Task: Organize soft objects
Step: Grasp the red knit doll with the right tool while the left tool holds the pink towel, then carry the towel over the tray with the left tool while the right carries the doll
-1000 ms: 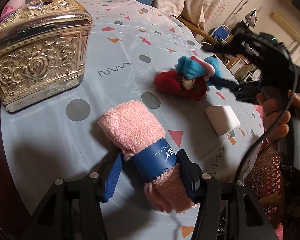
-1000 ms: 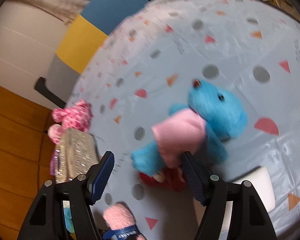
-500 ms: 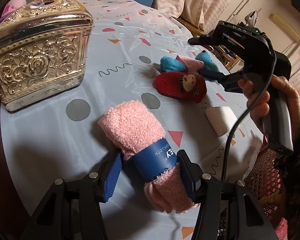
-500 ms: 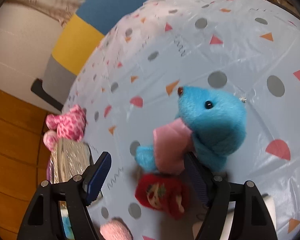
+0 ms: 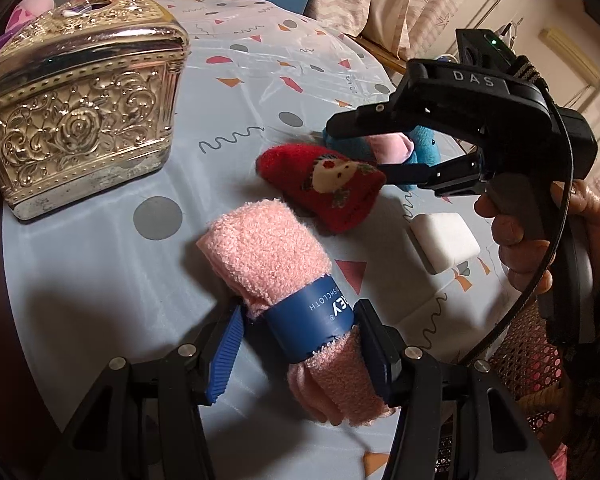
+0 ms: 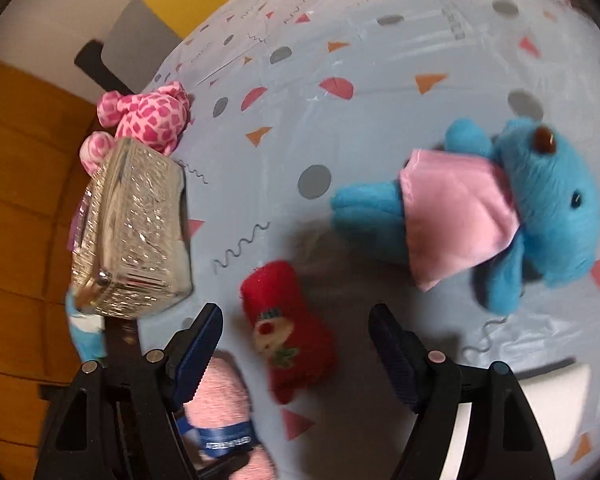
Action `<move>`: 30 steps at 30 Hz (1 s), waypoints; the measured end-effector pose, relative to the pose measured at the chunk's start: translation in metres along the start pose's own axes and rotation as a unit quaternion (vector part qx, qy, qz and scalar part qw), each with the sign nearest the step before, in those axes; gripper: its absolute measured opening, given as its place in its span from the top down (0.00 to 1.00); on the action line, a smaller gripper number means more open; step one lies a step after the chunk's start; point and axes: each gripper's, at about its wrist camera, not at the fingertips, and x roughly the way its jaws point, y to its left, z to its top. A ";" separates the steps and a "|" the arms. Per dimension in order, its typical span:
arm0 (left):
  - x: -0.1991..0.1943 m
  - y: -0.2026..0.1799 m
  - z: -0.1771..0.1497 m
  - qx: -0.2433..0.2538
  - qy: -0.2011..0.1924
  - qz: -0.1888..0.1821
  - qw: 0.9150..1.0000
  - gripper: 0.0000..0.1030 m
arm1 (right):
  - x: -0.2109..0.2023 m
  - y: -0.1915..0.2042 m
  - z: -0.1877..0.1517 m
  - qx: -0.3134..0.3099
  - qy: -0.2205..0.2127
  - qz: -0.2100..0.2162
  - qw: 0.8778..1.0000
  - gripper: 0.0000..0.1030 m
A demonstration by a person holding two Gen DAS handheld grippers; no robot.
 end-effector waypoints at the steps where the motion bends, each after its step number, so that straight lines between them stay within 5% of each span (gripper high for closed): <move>1: 0.000 0.000 0.000 0.000 0.000 0.000 1.000 0.45 | -0.001 0.000 0.000 -0.001 -0.004 0.001 1.000 0.25; 6: 0.001 -0.001 0.000 -0.002 0.000 0.001 1.000 0.44 | -0.007 0.019 0.003 -0.061 -0.044 -0.022 0.997 0.25; 11: 0.001 -0.001 0.000 -0.001 0.000 0.000 1.000 0.44 | 0.025 0.049 -0.008 -0.159 0.000 -0.087 0.983 0.25; 13: 0.001 -0.001 0.000 -0.001 0.000 0.000 1.000 0.44 | 0.041 0.053 -0.014 -0.190 0.030 -0.126 0.973 0.33; 15: 0.002 0.000 0.000 -0.003 0.001 -0.002 1.000 0.44 | 0.045 0.059 -0.021 -0.230 0.011 -0.178 0.957 0.56; 17: 0.002 -0.001 0.001 -0.001 0.003 0.000 1.000 0.42 | 0.041 0.052 -0.016 -0.209 0.007 -0.168 0.963 0.68; 24: 0.006 -0.008 0.009 0.002 0.021 0.005 1.000 0.34 | 0.033 0.028 -0.002 -0.156 0.016 -0.124 0.980 0.69; 30: 0.011 -0.012 0.016 -0.002 0.027 0.026 0.999 0.39 | 0.030 0.022 0.002 -0.161 0.014 -0.118 0.980 0.69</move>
